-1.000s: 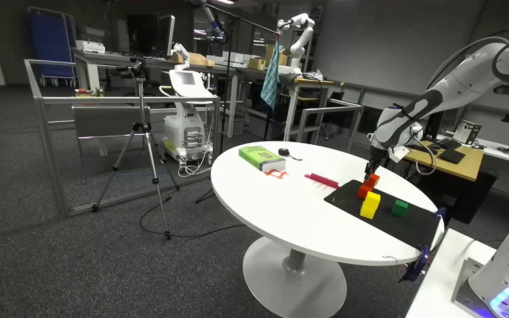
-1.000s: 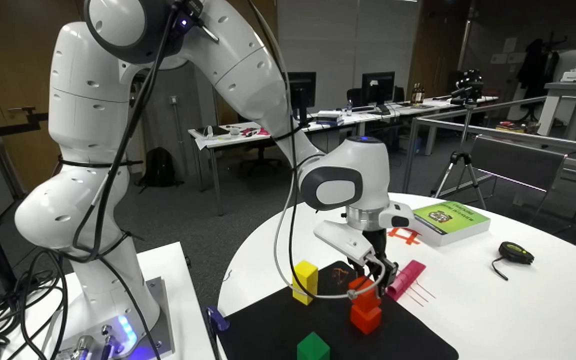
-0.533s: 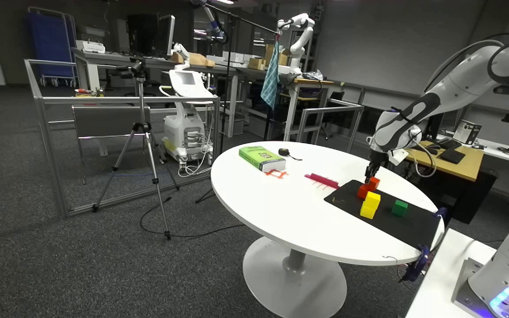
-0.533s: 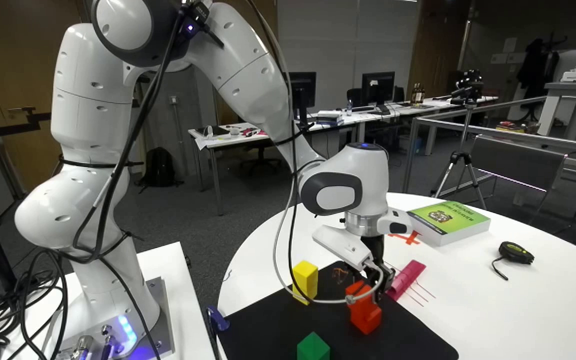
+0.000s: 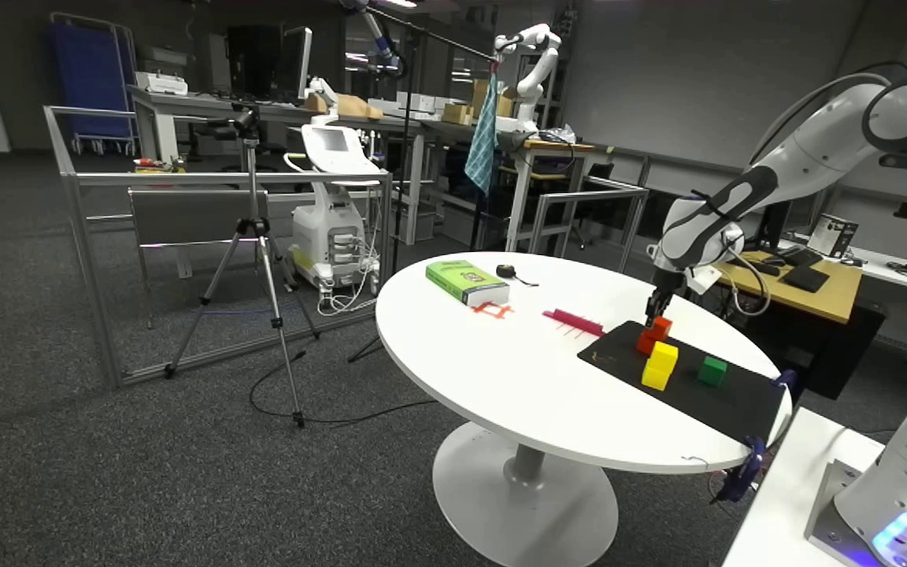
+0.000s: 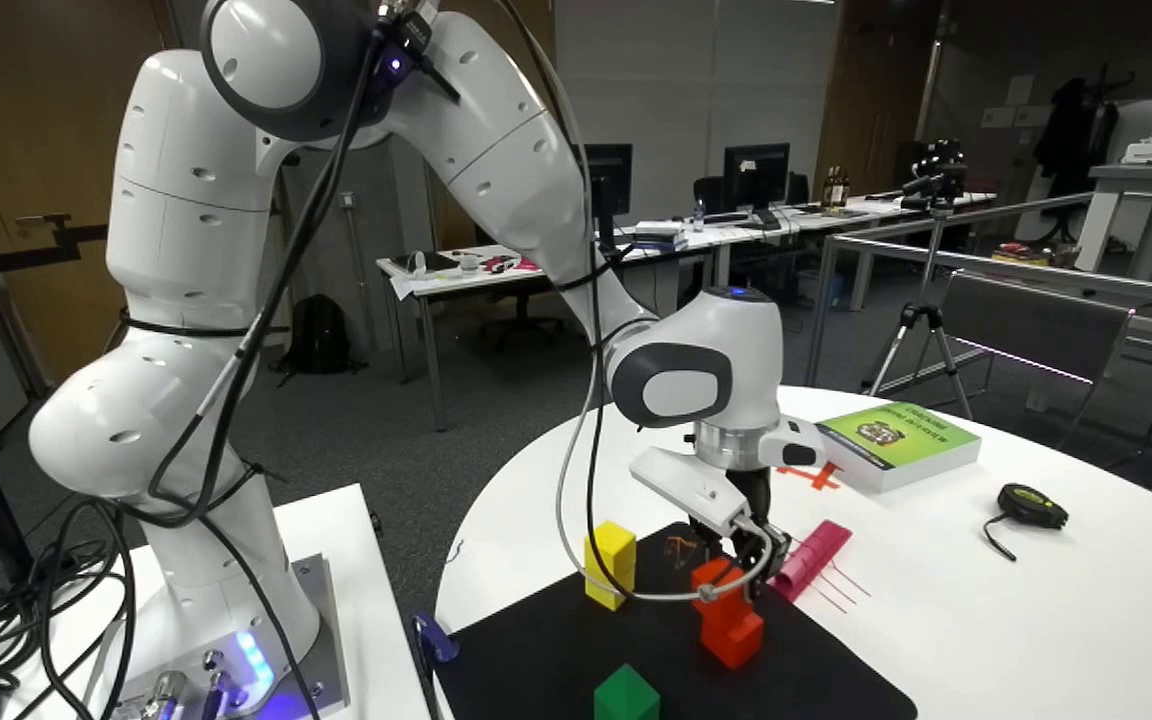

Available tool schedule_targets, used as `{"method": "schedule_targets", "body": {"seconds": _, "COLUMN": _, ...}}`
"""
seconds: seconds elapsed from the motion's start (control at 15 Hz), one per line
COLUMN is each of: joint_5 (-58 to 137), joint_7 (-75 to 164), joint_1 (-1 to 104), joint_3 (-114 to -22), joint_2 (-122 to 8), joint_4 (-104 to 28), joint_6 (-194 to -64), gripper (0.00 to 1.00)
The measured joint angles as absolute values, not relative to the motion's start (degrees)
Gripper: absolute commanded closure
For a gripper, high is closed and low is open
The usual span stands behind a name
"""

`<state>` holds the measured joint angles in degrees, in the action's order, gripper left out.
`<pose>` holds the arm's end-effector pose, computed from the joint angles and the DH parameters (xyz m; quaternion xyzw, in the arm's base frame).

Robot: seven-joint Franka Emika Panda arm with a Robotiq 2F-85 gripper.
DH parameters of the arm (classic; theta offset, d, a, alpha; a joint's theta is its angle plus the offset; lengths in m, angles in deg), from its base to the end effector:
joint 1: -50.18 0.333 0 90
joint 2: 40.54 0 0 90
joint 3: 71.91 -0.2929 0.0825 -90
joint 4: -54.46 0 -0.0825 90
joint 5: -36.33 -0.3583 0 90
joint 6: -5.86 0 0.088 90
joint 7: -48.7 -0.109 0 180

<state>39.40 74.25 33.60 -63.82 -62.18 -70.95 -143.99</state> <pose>0.4931 -0.2260 0.2164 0.9982 0.0361 0.0064 0.0470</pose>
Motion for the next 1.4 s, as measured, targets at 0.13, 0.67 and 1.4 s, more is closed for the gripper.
{"method": "schedule_targets", "body": {"seconds": 0.13, "joint_5": 39.3, "joint_7": 74.2, "joint_1": 33.6, "joint_3": -63.9, "joint_2": -62.8, "joint_4": -69.7, "joint_6": -142.5, "gripper": 0.7}}
{"method": "schedule_targets", "body": {"seconds": 0.67, "joint_5": 39.2, "joint_7": 74.3, "joint_1": 32.9, "joint_3": -63.9, "joint_2": -65.2, "joint_4": -66.2, "joint_6": -139.6, "gripper": 0.7}}
{"method": "schedule_targets", "body": {"seconds": 1.4, "joint_5": 39.2, "joint_7": 74.4, "joint_1": 32.8, "joint_3": -64.8, "joint_2": -65.5, "joint_4": -65.6, "joint_6": -139.6, "gripper": 0.7}}
